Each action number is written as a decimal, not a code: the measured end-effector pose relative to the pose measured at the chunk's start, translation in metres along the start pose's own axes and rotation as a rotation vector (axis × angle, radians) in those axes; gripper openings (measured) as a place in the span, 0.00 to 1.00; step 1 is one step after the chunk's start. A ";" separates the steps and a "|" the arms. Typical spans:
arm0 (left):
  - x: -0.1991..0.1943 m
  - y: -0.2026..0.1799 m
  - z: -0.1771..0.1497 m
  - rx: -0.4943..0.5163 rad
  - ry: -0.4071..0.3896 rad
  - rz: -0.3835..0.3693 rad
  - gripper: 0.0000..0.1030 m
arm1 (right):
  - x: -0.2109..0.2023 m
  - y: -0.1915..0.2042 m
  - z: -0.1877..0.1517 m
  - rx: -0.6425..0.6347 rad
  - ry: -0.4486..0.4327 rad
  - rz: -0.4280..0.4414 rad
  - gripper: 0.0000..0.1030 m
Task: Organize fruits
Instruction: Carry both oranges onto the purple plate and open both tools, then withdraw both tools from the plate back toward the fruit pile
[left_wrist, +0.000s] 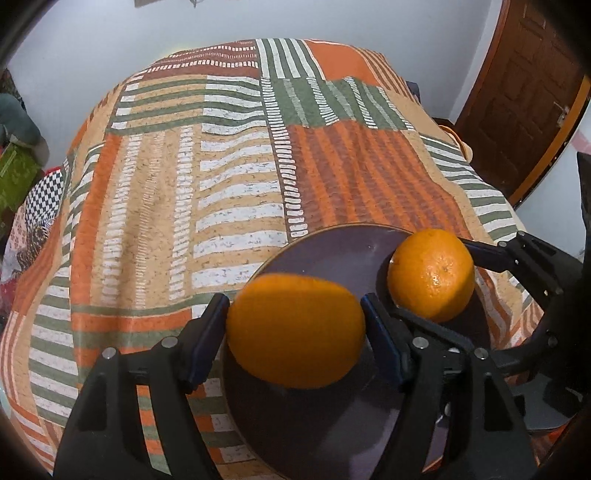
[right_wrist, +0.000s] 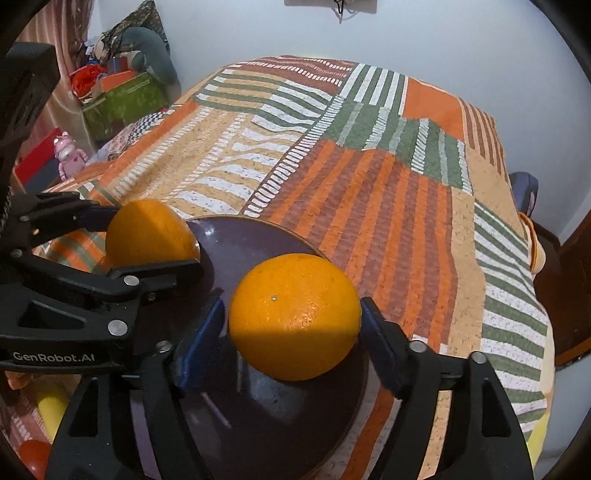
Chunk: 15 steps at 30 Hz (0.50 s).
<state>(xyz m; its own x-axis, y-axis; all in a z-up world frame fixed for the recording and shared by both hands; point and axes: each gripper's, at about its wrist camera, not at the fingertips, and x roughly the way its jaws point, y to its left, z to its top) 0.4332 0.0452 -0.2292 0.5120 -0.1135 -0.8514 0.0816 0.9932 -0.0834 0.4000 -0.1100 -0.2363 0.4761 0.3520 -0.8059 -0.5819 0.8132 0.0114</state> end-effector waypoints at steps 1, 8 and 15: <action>-0.003 0.000 0.000 0.002 -0.010 0.005 0.72 | -0.001 0.000 0.000 0.003 -0.001 -0.002 0.75; -0.041 -0.004 -0.001 0.008 -0.079 0.029 0.75 | -0.021 0.000 -0.004 0.018 -0.018 -0.015 0.75; -0.090 -0.006 -0.022 0.017 -0.138 0.063 0.75 | -0.064 0.006 -0.016 0.030 -0.059 -0.007 0.75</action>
<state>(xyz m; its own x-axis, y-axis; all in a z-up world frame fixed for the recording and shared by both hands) 0.3673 0.0506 -0.1633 0.6292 -0.0552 -0.7753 0.0599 0.9980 -0.0224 0.3555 -0.1353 -0.1948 0.5190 0.3722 -0.7695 -0.5588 0.8290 0.0241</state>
